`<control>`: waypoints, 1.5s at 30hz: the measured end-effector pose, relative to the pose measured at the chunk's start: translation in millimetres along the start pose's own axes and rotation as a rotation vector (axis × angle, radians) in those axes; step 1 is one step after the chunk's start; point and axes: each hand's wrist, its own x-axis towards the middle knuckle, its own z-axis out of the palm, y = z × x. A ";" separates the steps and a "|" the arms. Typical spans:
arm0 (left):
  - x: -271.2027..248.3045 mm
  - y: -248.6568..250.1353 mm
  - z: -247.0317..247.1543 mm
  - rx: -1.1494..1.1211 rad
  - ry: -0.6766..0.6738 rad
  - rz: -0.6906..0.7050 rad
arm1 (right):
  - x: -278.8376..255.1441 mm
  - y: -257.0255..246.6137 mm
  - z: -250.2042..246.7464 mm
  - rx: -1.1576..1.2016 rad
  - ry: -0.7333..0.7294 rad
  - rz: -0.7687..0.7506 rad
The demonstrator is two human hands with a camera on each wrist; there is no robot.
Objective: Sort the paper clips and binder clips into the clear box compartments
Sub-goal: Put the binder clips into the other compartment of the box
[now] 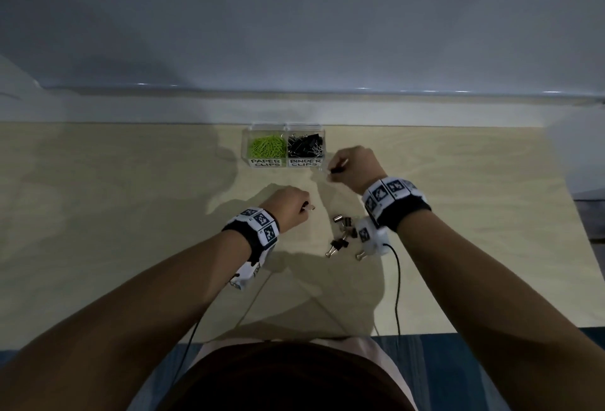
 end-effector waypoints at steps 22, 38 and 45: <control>62.4 1.9 -55.6 0.046 0.268 -0.046 | -0.7 39.0 -22.0 -0.095 -0.117 0.111; -8.1 69.1 68.7 -0.060 -0.045 0.027 | -79.9 63.2 33.5 -0.295 -0.107 0.073; -12.1 52.8 58.5 -0.082 -0.005 0.084 | -81.9 77.3 38.3 -0.183 0.030 0.149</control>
